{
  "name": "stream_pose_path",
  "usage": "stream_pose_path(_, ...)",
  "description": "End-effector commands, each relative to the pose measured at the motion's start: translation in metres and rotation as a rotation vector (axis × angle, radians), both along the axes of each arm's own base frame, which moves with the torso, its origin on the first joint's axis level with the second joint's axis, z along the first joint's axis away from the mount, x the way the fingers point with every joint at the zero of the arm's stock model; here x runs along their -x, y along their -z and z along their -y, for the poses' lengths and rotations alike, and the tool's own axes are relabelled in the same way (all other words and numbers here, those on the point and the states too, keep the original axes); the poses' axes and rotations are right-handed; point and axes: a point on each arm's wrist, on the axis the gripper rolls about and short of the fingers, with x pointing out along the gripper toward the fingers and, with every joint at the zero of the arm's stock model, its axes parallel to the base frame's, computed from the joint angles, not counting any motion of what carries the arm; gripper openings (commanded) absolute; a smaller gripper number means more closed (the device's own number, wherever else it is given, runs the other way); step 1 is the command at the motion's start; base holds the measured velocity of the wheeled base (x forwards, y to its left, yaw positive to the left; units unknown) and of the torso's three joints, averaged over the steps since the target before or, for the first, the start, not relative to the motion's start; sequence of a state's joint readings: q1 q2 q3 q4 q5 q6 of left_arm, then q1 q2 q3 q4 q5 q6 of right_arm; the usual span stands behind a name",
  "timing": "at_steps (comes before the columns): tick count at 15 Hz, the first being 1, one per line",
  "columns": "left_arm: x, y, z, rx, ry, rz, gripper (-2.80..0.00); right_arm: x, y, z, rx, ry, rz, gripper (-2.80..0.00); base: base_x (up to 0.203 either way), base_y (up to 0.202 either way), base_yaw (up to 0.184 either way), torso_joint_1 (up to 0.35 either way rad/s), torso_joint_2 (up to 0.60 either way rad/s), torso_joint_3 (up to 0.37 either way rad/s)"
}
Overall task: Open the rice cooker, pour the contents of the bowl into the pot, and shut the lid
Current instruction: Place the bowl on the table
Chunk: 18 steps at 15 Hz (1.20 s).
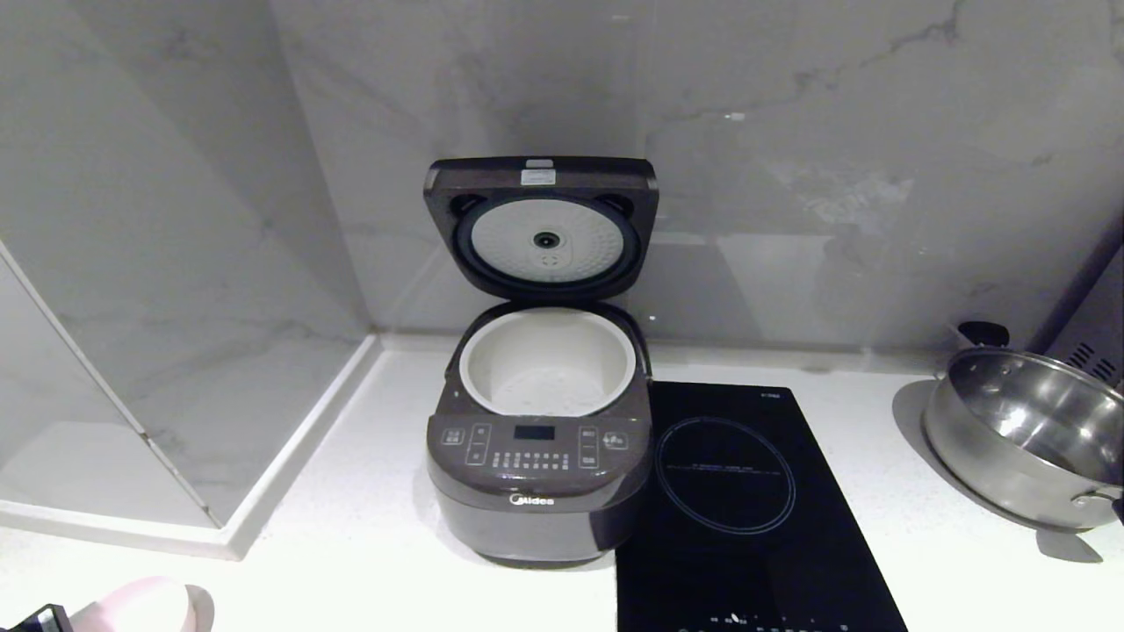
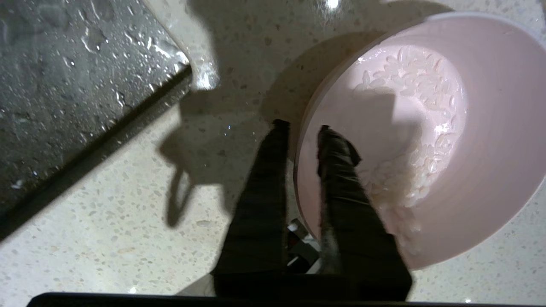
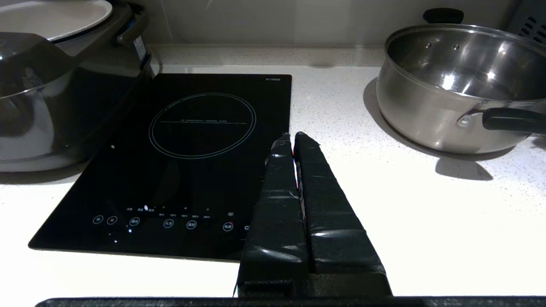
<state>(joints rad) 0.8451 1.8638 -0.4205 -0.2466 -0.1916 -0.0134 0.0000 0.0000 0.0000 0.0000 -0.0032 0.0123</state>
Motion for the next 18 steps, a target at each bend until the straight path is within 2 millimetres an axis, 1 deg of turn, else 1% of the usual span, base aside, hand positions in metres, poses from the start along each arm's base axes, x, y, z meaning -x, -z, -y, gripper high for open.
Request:
stream_pose_path(1, 0.000, -0.005, 0.000, -0.014, 0.003, 0.023, 0.00, 0.000, 0.000, 0.000, 0.000, 0.000, 0.000, -2.80, 0.000, 0.000, 0.000, 0.000, 0.00, 0.000)
stream_pose_path(4, 0.002, -0.022, 0.005, -0.026, 0.046, 0.123, 0.00, 0.000, 0.000, 0.000, 0.000, 0.000, 0.000, -2.80, 0.000, 0.000, 0.000, 0.000, 0.00, 0.000)
stream_pose_path(6, 0.006, -0.034, 0.012, -0.058, 0.133, 0.191, 0.00, 0.000, 0.000, 0.000, 0.000, 0.000, 0.000, -2.80, 0.000, 0.000, 0.000, 0.000, 0.00, 0.000)
stream_pose_path(9, 0.017, -0.050, 0.029, -0.120, 0.278, 0.285, 0.00, 0.000, 0.000, 0.000, 0.000, 0.000, 0.000, -2.80, 0.000, 0.000, 0.000, 0.000, 0.00, 0.000)
stream_pose_path(12, 0.018, -0.064, 0.048, -0.171, 0.380, 0.348, 0.00, 0.000, 0.000, 0.000, 0.000, 0.000, 0.000, -2.80, 0.000, 0.000, 0.000, 0.000, 0.00, 0.000)
stream_pose_path(14, 0.019, -0.072, 0.058, -0.157, 0.456, 0.434, 0.00, 0.000, 0.000, 0.000, 0.000, 0.000, 0.000, -2.80, 0.000, 0.000, 0.000, 0.000, 0.00, 0.000)
stream_pose_path(15, 0.020, -0.077, 0.064, -0.154, 0.497, 0.483, -2.80, 0.000, 0.000, 0.000, 0.000, 0.000, 0.000, -2.80, 0.000, 0.000, 0.000, 0.000, 0.00, 0.000)
stream_pose_path(18, 0.024, -0.099, 0.093, -0.151, 0.702, 0.667, -2.80, 0.000, 0.000, 0.000, 0.002, 0.000, 0.000, -2.80, 0.000, 0.000, 0.000, 0.000, 0.00, 0.000)
